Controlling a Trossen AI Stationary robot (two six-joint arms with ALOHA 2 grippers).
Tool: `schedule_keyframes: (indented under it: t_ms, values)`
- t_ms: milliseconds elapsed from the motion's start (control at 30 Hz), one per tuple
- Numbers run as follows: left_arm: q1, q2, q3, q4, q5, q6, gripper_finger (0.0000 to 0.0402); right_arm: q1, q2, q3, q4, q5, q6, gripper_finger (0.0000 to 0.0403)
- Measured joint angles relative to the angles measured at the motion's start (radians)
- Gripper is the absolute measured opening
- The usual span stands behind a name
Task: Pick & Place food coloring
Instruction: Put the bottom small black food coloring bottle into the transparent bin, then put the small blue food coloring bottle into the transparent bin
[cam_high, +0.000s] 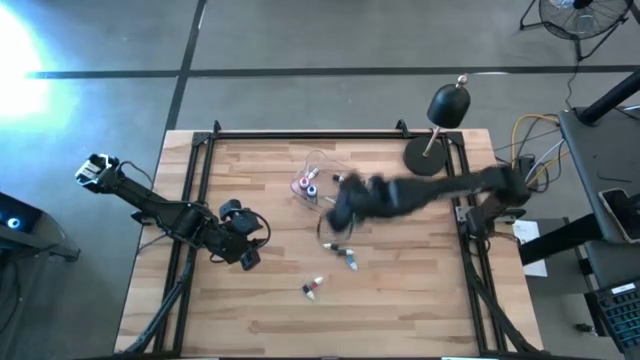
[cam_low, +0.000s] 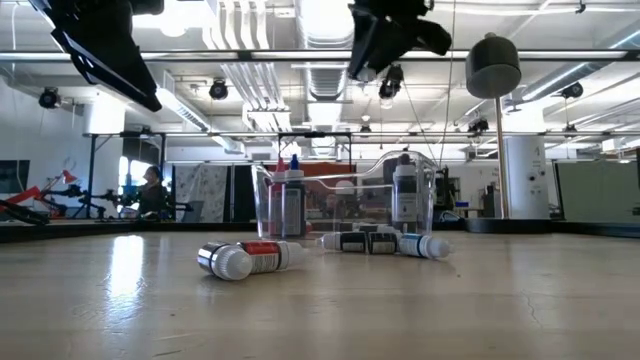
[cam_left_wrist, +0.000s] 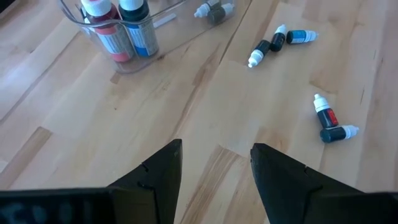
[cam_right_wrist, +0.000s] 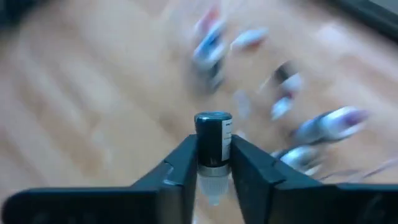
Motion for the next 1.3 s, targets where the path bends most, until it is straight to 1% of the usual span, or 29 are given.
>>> schedule_keyframes:
  t_ms: [100, 133, 200, 233, 267, 367, 433, 500, 567, 667, 800, 900, 1033, 1167, 1300]
  values:
    - [0.0, 0.0, 0.0, 0.011, -0.007, 0.003, 0.0165, -0.099, -0.064, -0.008, 0.003, -0.03, 0.002, 0.0143]
    - [0.0, 0.0, 0.0, 0.016, -0.007, 0.005, 0.0165, -0.125, -0.073, -0.009, 0.01, -0.063, -0.008, 0.0162]
    - [0.0, 0.0, 0.0, 0.023, -0.007, 0.006, 0.0165, -0.157, -0.086, -0.009, 0.048, -0.168, -0.038, 0.0196]
    - [0.0, 0.0, 0.0, 0.024, -0.007, 0.006, 0.0165, -0.161, -0.088, -0.008, 0.061, -0.219, -0.061, 0.021]
    - [0.0, 0.0, 0.0, 0.025, -0.007, 0.006, 0.0165, -0.158, -0.088, -0.008, 0.071, -0.243, -0.074, 0.0222]
    - [0.0, 0.0, 0.0, 0.03, -0.007, 0.004, 0.0165, -0.111, -0.076, -0.008, 0.053, -0.232, -0.064, 0.0244]
    - [0.0, 0.0, 0.0, 0.03, -0.007, -0.004, 0.0165, -0.051, -0.071, -0.009, 0.028, -0.199, -0.07, 0.025]
    - [0.0, 0.0, 0.0, 0.031, -0.007, -0.013, 0.0165, 0.02, -0.058, -0.008, -0.013, -0.189, -0.07, 0.0251]
    - [0.0, 0.0, 0.0, 0.034, -0.007, -0.021, 0.0165, 0.09, -0.025, -0.008, -0.088, -0.197, 0.0, 0.0251]
    - [0.0, 0.002, 0.0, 0.055, -0.007, -0.022, 0.0165, 0.171, 0.049, -0.014, -0.162, -0.274, 0.158, 0.0247]
    - [0.0, 0.021, -0.012, 0.136, -0.013, 0.003, 0.0165, 0.233, 0.168, -0.013, -0.12, -0.365, 0.325, 0.024]
    - [0.0, 0.042, -0.022, 0.192, -0.007, 0.01, 0.0165, 0.249, 0.263, -0.015, -0.087, -0.405, 0.41, 0.0236]
    - [0.0, 0.06, -0.031, 0.216, 0.072, 0.005, 0.0165, 0.242, 0.322, -0.014, -0.06, -0.409, 0.469, 0.0235]
    - [0.0, 0.071, -0.032, 0.216, 0.136, -0.002, 0.0165, 0.216, 0.352, -0.014, -0.054, -0.397, 0.458, 0.0235]
    - [0.0, 0.074, -0.032, 0.215, 0.155, -0.022, 0.0165, 0.18, 0.371, -0.015, -0.052, -0.403, 0.413, 0.0235]
